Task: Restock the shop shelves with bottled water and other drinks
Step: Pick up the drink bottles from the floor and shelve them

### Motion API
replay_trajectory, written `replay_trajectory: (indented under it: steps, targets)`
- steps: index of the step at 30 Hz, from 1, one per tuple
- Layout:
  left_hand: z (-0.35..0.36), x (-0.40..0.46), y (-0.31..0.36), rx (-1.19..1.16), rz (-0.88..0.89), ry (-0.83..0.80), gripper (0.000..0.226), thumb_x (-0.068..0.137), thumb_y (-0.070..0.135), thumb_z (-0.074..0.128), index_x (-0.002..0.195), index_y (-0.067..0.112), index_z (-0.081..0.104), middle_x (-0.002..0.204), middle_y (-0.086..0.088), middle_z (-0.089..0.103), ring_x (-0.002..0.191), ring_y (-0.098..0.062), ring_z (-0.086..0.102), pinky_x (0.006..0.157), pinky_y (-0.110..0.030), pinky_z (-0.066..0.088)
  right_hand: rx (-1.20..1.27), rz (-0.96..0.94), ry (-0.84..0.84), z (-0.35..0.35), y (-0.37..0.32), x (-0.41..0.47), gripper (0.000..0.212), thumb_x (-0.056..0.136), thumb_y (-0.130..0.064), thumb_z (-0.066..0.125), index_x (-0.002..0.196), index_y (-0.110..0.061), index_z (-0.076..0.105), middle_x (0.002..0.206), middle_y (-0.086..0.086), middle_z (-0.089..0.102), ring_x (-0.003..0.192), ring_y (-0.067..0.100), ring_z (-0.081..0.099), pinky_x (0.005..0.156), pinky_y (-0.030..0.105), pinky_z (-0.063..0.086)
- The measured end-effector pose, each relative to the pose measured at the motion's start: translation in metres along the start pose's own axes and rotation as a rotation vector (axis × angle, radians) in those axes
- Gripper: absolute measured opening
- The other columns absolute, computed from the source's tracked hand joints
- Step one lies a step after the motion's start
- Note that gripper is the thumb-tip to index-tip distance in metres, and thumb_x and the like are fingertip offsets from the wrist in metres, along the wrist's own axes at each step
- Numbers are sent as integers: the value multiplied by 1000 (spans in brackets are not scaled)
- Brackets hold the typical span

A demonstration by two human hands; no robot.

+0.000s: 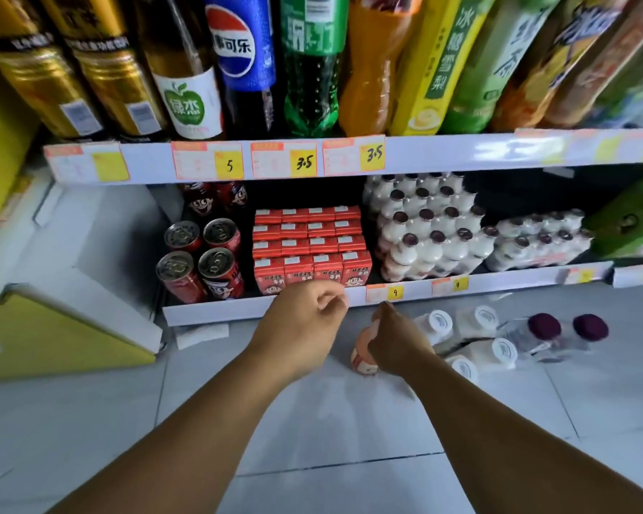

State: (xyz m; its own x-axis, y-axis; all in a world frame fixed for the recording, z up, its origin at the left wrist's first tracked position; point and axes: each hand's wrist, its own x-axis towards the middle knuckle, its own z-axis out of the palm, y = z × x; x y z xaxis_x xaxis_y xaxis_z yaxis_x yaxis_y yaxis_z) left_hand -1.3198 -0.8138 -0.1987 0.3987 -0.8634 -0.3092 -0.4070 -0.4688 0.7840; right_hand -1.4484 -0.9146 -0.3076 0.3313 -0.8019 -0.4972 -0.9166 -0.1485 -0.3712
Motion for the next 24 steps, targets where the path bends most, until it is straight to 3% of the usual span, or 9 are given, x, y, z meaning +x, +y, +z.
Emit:
replay_trajectory:
  steps: [3,8,11,15,18,20,21,23,24]
  targets:
    - [-9,3,12,-29,37,10,24,98,33,52,115,28,67,110,18,65,100,-2,61,73,-14,43,39,-9,26,-22,-8,-5,42,87,-23,61,126,-19,46,114,10,66,102,33,65,84,40,55]
    - [-17,6,33,-143,83,13,13,95,33,56,87,35,66,93,22,67,88,4,60,81,-26,50,102,-130,121,-75,-36,-33,46,85,-29,71,124,-21,49,110,6,67,101,28,64,76,33,47]
    - [-22,7,50,-297,101,42,25,97,38,54,76,33,66,76,25,67,74,13,60,73,-18,48,146,-234,230,-103,-56,-59,43,82,-41,74,115,-28,49,96,-3,64,90,24,63,72,33,47]
    - [-32,-1,63,-345,244,108,41,100,49,40,92,28,74,90,17,74,87,5,67,75,-23,49,237,-360,476,-139,-89,-95,43,82,-56,69,111,-32,49,84,-10,63,79,20,64,66,35,50]
    - [-51,-11,73,-472,305,131,49,96,62,28,103,40,71,100,22,73,91,15,63,81,-17,47,437,-468,611,-163,-108,-122,49,78,-59,76,109,-33,49,75,-3,69,63,16,64,54,34,49]
    - [-60,-21,78,-513,296,73,55,93,69,22,108,46,70,102,23,73,90,16,63,84,-21,48,595,-518,683,-175,-116,-137,52,74,-60,79,108,-33,50,77,0,71,60,15,64,53,34,51]
    - [-61,-26,79,-522,268,21,57,90,71,20,100,49,72,97,23,74,86,14,66,83,-25,49,659,-530,724,-181,-119,-143,53,74,-60,80,108,-32,50,78,1,71,60,15,65,53,34,52]
    - [-59,-36,81,-571,177,-110,60,83,77,20,86,51,74,91,17,76,87,2,71,86,-37,51,728,-537,819,-191,-121,-151,54,75,-60,78,111,-29,53,76,0,68,61,11,65,53,31,51]
    - [-57,-39,82,-617,118,-174,63,79,79,21,90,48,75,94,12,77,93,-6,72,92,-44,51,745,-532,858,-196,-120,-154,55,76,-60,77,112,-26,53,75,-2,66,61,9,65,53,30,52]
